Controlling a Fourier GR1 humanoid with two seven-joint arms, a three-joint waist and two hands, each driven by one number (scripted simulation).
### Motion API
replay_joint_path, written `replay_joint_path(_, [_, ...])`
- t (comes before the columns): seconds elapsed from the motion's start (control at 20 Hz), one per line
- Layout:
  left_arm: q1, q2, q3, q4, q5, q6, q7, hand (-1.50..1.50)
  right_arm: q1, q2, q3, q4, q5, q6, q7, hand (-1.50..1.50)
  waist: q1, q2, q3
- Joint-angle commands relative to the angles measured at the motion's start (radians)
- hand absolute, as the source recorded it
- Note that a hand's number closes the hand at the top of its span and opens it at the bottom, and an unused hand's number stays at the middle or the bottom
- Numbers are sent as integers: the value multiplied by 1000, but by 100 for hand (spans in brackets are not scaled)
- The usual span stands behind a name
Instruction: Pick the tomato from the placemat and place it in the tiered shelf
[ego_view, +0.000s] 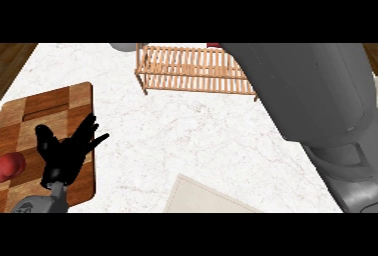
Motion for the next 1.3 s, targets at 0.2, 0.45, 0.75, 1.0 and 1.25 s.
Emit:
replay_joint_path(0.2, [6,-26,-12,1,-42,50,48,0,-37,-8,-22,224,52,-84,-134,150,10,7,-5])
replay_joint_path(0.45, [-11,6,26,12,-22,15,69,0,-24,13,-28,306,73,-146,-197,150,10,8,-5])
replay_joint_path(0.75, [31,-22,7,17,-47,6,25,0,-34,-29,-70,368,59,-178,-329,150,7,6,-5])
replay_joint_path(1.0, [-3,-34,25,85,-44,-12,1,0,-62,-48,-105,422,38,-168,-389,150,2,7,-5])
replay_joint_path(1.25, [-16,-28,29,21,-47,14,68,0,-140,-42,-81,510,79,-118,-365,150,12,8,-5])
